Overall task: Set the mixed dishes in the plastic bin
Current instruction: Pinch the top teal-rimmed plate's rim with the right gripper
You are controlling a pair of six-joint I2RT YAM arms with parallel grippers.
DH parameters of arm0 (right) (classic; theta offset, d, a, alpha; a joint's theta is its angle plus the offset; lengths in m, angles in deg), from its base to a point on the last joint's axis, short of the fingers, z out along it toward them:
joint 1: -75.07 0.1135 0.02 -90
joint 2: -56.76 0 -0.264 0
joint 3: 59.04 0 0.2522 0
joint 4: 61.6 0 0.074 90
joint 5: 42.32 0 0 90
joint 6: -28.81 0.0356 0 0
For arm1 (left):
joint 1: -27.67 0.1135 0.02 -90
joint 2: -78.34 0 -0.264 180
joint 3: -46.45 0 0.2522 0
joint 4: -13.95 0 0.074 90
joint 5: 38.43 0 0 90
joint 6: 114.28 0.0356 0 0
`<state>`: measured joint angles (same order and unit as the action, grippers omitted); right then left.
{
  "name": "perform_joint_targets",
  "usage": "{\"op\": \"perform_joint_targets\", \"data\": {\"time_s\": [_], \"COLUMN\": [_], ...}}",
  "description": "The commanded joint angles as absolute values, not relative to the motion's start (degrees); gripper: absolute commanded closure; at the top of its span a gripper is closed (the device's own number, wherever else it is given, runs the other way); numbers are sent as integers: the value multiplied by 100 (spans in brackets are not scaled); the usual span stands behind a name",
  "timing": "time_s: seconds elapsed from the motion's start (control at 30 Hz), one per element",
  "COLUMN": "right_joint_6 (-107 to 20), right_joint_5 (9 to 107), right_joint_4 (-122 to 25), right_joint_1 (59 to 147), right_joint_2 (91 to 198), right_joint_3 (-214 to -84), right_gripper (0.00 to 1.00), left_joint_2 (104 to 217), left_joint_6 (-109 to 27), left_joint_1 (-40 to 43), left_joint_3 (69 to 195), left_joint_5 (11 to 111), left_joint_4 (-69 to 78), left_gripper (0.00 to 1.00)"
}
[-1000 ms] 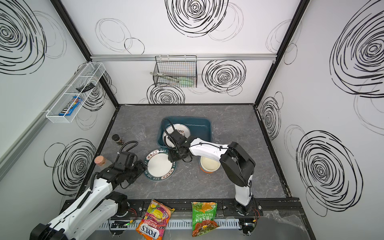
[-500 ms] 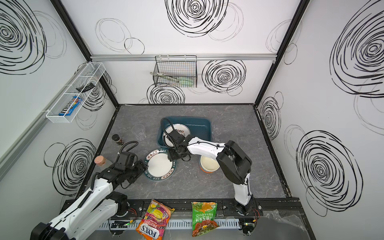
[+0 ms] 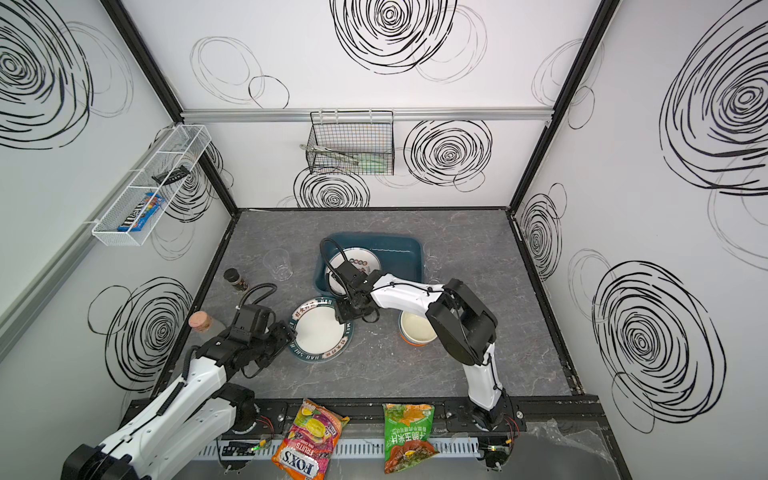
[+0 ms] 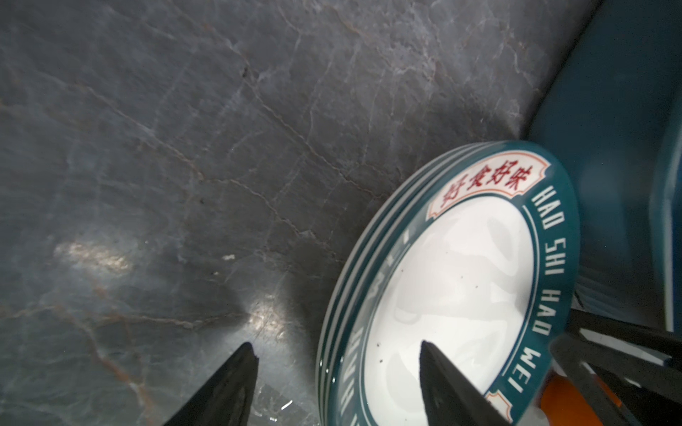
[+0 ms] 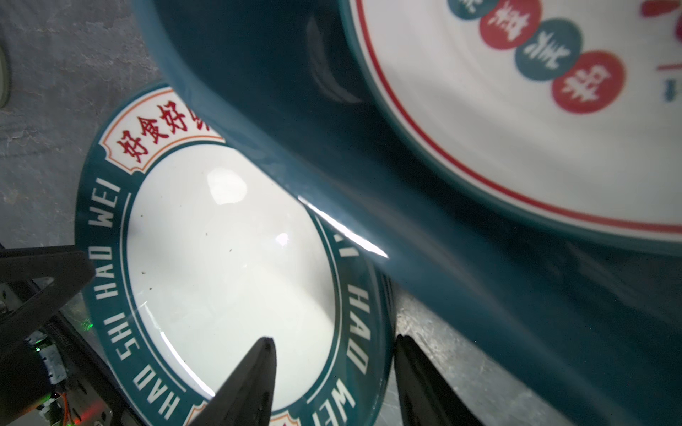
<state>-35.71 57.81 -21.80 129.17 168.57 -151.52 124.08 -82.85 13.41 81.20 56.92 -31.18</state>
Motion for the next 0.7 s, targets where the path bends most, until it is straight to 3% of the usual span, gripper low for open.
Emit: {"op": "perform_joint_targets", "data": {"time_s": [0.0, 0.67], "right_joint_6": [-3576, -3691], "right_joint_5": [5741, 5665], "right_joint_4": [-2069, -1919], "right_joint_1": [12997, 13092], "right_joint_2": [16849, 16995], "right_joint_3": [-15351, -15489], "right_gripper": [45, 58], "left_joint_2": [12381, 12404], "left_joint_6": [-8345, -8366], "left_joint_1": [1339, 1353], "left_joint_3": [8056, 7911], "left_joint_5": [5727, 5865], "left_joint_4": [-2970, -2776], "left_gripper": [27, 34]}}
